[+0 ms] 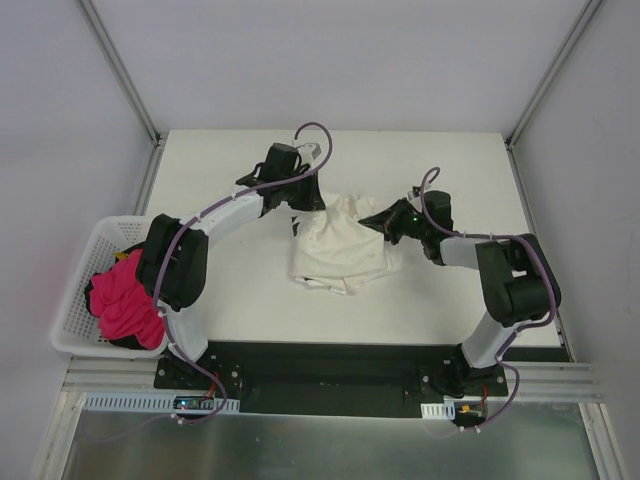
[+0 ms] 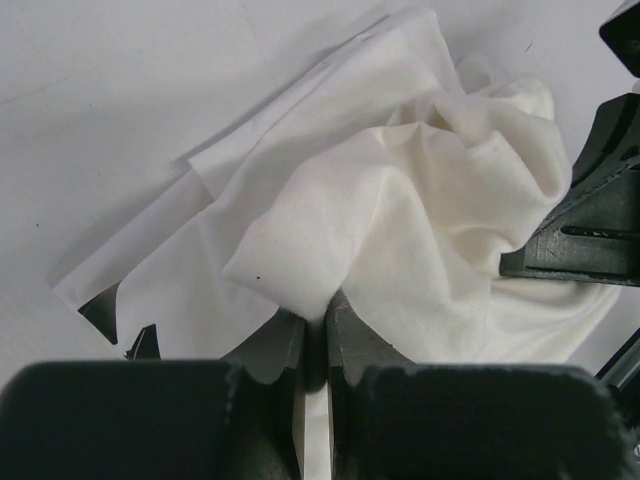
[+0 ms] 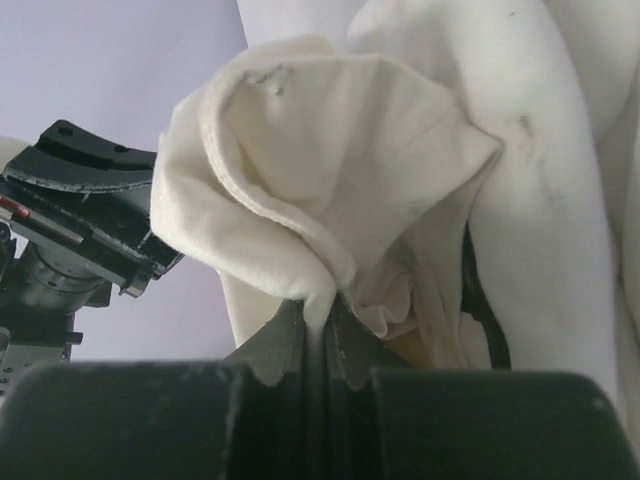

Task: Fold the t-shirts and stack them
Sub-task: Smooth out wrinkles on the folded tshirt

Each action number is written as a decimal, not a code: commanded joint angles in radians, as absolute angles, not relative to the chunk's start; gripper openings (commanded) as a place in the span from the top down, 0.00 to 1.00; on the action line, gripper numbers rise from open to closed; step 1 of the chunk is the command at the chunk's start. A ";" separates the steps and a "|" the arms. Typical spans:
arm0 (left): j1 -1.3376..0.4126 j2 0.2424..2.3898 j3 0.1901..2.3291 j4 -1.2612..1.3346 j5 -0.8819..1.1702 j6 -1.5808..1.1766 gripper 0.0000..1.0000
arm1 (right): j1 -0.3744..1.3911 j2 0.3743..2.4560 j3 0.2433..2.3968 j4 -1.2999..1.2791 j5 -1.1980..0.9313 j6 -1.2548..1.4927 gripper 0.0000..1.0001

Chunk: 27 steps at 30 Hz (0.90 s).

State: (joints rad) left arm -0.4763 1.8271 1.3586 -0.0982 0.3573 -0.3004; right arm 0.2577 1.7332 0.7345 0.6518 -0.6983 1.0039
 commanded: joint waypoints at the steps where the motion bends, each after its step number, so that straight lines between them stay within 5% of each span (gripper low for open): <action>1: -0.469 1.827 1.359 -0.077 0.362 -0.282 1.00 | 0.261 1.658 0.750 0.580 -0.684 0.923 0.99; 3: -0.469 1.825 1.353 -0.075 0.367 -0.282 1.00 | 0.258 1.661 0.753 0.580 -0.695 0.928 0.96; 7: -0.469 1.802 1.336 -0.078 0.345 -0.272 1.00 | 0.253 1.672 0.761 0.571 -0.692 0.920 0.66; 10: -0.469 1.789 1.330 -0.077 0.330 -0.264 1.00 | 0.250 1.686 0.773 0.566 -0.700 0.922 0.54; 14: -0.469 1.790 1.321 -0.080 0.316 -0.256 1.00 | 0.232 1.671 0.773 0.549 -0.695 0.908 0.47; 18: -0.471 1.793 1.312 -0.084 0.295 -0.249 1.00 | 0.143 1.629 0.758 0.517 -0.693 0.882 0.47; 24: -0.469 1.809 1.296 -0.086 0.270 -0.248 1.00 | 0.003 1.525 0.851 0.351 -0.684 0.767 0.81; 27: -0.469 1.818 1.282 -0.064 0.296 -0.267 1.00 | 0.018 1.474 0.937 0.253 -0.658 0.716 0.87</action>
State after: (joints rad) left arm -0.4759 1.8278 1.3056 -0.0834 0.2939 -0.2722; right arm -0.0128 1.5791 0.8062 0.3737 -0.6712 0.8158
